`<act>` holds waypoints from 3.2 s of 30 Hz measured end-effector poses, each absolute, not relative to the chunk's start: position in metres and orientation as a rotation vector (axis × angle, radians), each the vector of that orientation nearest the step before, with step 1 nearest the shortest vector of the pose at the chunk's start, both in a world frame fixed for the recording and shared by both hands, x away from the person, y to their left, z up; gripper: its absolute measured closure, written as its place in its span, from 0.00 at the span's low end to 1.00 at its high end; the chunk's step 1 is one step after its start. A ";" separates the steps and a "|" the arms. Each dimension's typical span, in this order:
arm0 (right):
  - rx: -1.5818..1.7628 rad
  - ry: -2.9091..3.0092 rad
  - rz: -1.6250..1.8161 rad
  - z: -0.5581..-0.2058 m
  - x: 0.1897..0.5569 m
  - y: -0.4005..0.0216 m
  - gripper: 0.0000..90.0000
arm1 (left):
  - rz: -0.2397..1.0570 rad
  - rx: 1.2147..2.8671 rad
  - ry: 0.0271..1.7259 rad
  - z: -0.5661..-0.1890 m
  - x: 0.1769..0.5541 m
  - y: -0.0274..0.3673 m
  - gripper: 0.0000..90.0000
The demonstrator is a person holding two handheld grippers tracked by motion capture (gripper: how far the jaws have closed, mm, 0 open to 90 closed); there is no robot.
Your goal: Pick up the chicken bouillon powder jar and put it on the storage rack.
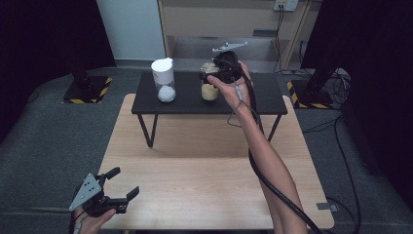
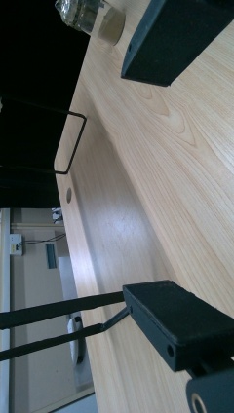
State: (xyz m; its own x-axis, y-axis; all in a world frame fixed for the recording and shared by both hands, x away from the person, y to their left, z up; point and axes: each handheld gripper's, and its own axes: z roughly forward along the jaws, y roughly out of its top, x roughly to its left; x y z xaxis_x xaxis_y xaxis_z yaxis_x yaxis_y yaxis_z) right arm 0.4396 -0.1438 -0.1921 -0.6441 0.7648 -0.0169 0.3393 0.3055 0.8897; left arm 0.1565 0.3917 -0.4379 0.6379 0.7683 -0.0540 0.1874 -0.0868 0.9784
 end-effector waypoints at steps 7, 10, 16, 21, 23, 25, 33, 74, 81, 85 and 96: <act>0.995 2.140 1.294 -0.197 0.442 -0.143 0.39 | 0.583 1.620 0.803 -0.438 0.156 0.392 0.02; 0.995 2.140 1.303 -0.199 0.443 -0.144 0.39 | 0.583 1.622 0.803 -0.438 0.157 0.392 0.02; 0.998 2.138 1.306 -0.200 0.444 -0.143 0.39 | 0.579 1.625 0.801 -0.438 0.157 0.392 0.02; 0.999 2.137 1.307 -0.202 0.444 -0.144 0.39 | 0.576 1.624 0.801 -0.438 0.157 0.392 0.02; 1.003 2.137 1.310 -0.204 0.444 -0.144 0.39 | 0.577 1.626 0.800 -0.438 0.157 0.392 0.02; 1.002 2.130 1.315 -0.206 0.443 -0.145 0.39 | 0.578 1.624 0.800 -0.438 0.157 0.392 0.02; 1.000 2.123 1.324 -0.208 0.442 -0.146 0.39 | 0.579 1.625 0.799 -0.437 0.157 0.391 0.02; 0.751 2.094 1.464 -0.154 0.384 -0.183 0.07 | 0.587 1.626 0.800 -0.437 0.156 0.390 0.02; 0.699 2.104 1.505 -0.153 0.367 -0.197 0.07 | 0.587 1.628 0.800 -0.437 0.156 0.390 0.02; 0.670 2.106 1.529 -0.155 0.357 -0.204 0.07 | 0.588 1.627 0.802 -0.437 0.156 0.390 0.02; 0.595 2.113 1.572 -0.160 0.333 -0.216 0.08 | 0.588 1.628 0.802 -0.437 0.156 0.390 0.02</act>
State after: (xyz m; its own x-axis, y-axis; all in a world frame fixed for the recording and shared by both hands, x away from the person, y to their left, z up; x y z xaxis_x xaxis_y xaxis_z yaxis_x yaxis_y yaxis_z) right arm 0.3326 -0.2163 -0.1596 -0.8118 0.5770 -0.0904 0.0794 0.2623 0.9617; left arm 0.1564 0.3900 -0.4370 0.6382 0.7684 -0.0470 0.1865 -0.0951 0.9778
